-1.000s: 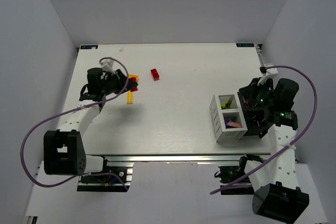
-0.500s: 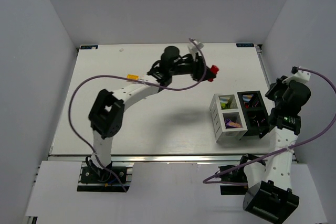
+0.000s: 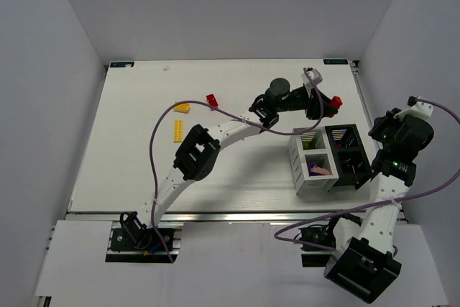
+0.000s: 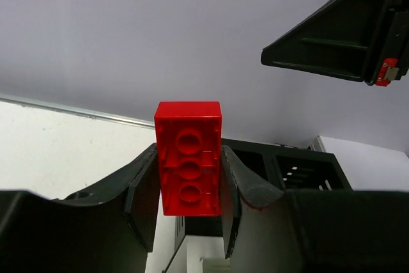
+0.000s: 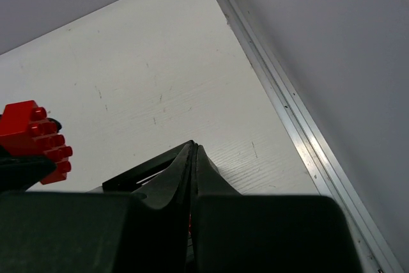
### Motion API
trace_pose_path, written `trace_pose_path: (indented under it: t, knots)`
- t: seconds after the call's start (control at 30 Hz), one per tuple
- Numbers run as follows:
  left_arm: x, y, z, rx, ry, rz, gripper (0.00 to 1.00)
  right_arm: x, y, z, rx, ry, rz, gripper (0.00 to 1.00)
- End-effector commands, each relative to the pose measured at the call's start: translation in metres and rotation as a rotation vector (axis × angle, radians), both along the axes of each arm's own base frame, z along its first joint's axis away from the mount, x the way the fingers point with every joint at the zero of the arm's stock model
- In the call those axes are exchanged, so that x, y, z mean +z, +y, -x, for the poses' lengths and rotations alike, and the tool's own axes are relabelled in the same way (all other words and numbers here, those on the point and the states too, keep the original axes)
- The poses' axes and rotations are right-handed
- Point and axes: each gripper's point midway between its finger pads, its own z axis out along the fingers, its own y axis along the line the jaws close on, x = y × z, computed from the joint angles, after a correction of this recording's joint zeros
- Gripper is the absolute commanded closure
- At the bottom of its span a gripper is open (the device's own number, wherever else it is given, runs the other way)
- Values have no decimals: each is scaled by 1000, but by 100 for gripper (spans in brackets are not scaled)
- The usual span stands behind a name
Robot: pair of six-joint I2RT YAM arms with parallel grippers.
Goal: Sort the legos into containers by color
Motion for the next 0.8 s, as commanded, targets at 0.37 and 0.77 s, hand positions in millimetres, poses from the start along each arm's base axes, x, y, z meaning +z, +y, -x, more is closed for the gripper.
trace_pose_path:
  t: [0.37, 0.77]
  knots:
    - [30, -31, 58, -100, -132, 98, 100, 8, 1, -3, 81, -52, -32, 100]
    - [0, -43, 75, -131, -112, 43, 100, 7, 0, 2, 110, -66, -55, 100]
